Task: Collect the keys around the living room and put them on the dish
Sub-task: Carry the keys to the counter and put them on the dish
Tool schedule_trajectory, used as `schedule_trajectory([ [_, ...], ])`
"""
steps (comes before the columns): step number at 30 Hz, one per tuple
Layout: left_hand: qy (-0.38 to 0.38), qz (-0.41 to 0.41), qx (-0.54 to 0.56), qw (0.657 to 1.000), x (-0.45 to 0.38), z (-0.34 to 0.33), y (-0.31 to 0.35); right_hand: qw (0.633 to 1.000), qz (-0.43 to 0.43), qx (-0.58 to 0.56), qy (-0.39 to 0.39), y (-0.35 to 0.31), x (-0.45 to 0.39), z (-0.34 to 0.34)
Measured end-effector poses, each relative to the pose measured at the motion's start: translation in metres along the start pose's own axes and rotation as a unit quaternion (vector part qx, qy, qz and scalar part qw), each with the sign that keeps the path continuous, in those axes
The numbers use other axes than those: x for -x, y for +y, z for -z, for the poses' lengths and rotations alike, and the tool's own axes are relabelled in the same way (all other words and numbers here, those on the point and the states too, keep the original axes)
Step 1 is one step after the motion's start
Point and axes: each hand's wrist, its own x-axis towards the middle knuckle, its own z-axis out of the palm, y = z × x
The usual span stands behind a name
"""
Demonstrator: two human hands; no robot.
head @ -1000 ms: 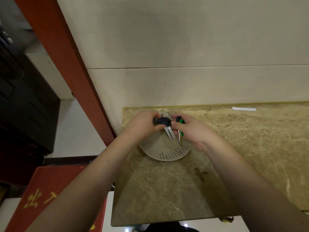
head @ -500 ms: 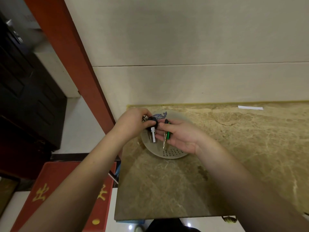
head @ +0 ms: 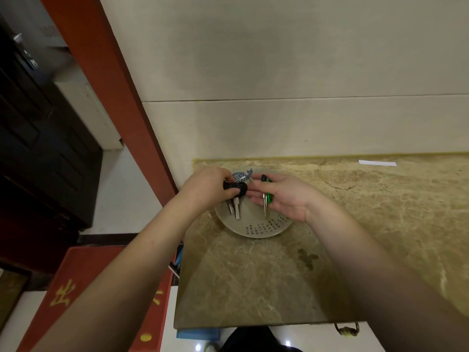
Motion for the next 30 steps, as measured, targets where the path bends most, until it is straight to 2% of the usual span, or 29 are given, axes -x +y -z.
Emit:
schedule_trajectory([
  [6, 0.010, 0.001, 0.022, 1.000, 0.003, -0.001, -0.004, 0.993, 0.039, 0.109, 0.013, 0.004, -0.001, 0.003],
  [11, 0.040, 0.014, 0.036, 0.998, 0.004, -0.005, -0.003, 0.967, 0.081, 0.239, 0.044, 0.004, 0.005, 0.008],
  [20, 0.028, 0.015, -0.009, 0.999, -0.002, -0.012, 0.010, 0.970, 0.059, 0.233, 0.047, 0.008, 0.009, -0.003],
  [25, 0.024, 0.031, 0.015, 0.999, -0.006, -0.007, 0.007, 0.974, 0.028, 0.223, 0.026, 0.005, 0.014, 0.003],
  [30, 0.027, 0.023, 0.014, 0.999, -0.012, -0.005, 0.006, 0.969, 0.021, 0.241, 0.057, 0.004, 0.014, -0.002],
])
